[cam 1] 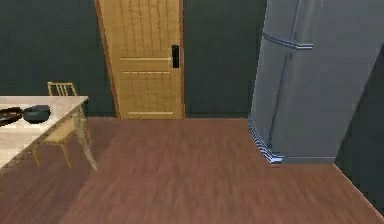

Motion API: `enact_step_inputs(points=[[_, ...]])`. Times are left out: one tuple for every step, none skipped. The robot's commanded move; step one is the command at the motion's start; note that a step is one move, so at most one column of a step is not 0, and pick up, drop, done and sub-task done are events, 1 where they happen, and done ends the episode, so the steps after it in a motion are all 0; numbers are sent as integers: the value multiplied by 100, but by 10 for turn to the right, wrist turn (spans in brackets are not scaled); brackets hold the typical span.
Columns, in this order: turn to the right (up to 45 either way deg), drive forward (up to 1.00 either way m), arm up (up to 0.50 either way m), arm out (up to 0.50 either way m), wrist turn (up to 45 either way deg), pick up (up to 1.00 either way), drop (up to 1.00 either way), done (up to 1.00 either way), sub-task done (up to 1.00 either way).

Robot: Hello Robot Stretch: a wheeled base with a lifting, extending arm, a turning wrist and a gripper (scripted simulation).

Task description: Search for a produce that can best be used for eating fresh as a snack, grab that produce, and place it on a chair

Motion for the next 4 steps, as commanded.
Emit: enact_step_inputs(points=[[0,75,0,0,0,0,0,0,0],[-450,0,0,0,0,0,0,0,0],[-450,0,0,0,0,0,0,0,0],[0,35,0,0,0,0,0,0,0]])
